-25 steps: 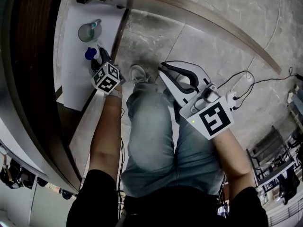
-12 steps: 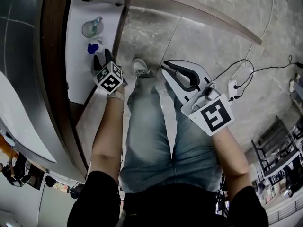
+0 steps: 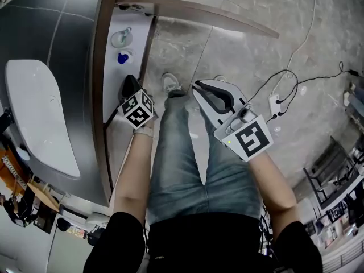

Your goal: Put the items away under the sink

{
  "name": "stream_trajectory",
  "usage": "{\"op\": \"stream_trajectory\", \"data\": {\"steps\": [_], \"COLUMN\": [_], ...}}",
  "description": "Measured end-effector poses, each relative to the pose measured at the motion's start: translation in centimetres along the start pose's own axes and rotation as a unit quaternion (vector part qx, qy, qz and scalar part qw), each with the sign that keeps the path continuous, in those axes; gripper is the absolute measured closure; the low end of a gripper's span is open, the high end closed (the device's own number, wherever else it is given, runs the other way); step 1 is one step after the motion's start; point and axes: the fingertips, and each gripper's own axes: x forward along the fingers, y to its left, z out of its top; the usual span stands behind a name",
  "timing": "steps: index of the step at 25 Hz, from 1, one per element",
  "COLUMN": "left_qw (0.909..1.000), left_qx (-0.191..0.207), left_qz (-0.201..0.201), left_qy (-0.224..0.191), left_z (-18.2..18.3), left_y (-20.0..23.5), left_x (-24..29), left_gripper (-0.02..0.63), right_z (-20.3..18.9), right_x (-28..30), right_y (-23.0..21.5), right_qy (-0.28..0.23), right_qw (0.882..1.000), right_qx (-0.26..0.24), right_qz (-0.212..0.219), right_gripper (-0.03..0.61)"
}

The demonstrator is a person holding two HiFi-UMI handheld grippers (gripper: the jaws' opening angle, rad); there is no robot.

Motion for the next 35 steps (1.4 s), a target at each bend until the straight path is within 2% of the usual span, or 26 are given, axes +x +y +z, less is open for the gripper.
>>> {"op": "stream_trajectory", "data": {"steps": [4, 9, 16, 19, 22, 26, 29, 33, 35], "left_qw": [0.9988, 0.9906, 0.9769, 0.9706, 0.9648, 0.9509, 0.9407, 0.9321, 0.9238], "left_qx": [-0.01, -0.031, 0.004, 0.015, 0.034, 0.058, 0.055, 0.065, 0.081], "left_qz": [-0.047, -0.133, -0.212, -0.237, -0.258, -0.298, -0.327, -0.343, -0.356], "left_qy": [-0.004, -0.007, -0.03, -0.038, -0.041, -0.058, -0.072, -0.097, -0.116], "left_z": [2.0, 5.0, 10.8, 13.3, 15.3, 18.0, 19.9, 23.1, 25.1], "left_y": [-1.8, -5.0, -9.0, -10.1, -10.9, -12.4, -13.5, -15.0, -16.1], "left_x": [-3.8, -9.1, -17.2, -20.2, -23.2, -26.9, -29.4, -32.7, -34.5], "left_gripper": [0.591, 0.592, 0.592, 0.592, 0.592, 0.592, 0.592, 0.592, 0.592], "right_z": [0.8, 2.6, 6.3, 7.4, 9.3, 12.7, 15.3, 18.7, 20.8], "right_x": [-1.2, -2.1, -4.5, -6.0, -7.4, -9.6, -11.3, -13.7, -14.8], "right_y": [1.1, 3.3, 5.5, 5.5, 5.9, 6.3, 6.3, 6.1, 5.9], "right_qy": [0.012, 0.015, 0.01, 0.026, 0.011, -0.006, -0.022, -0.039, -0.051], "right_qw": [1.0, 1.0, 1.0, 0.999, 0.999, 0.999, 0.998, 0.997, 0.995], "right_qx": [0.003, 0.001, -0.013, -0.01, -0.006, -0.005, -0.003, -0.002, -0.007], "right_qz": [-0.002, 0.007, -0.001, -0.028, -0.034, -0.044, -0.057, -0.073, -0.082], "right_gripper": [0.526, 0.526, 0.526, 0.526, 0.526, 0.526, 0.526, 0.526, 0.526]}}
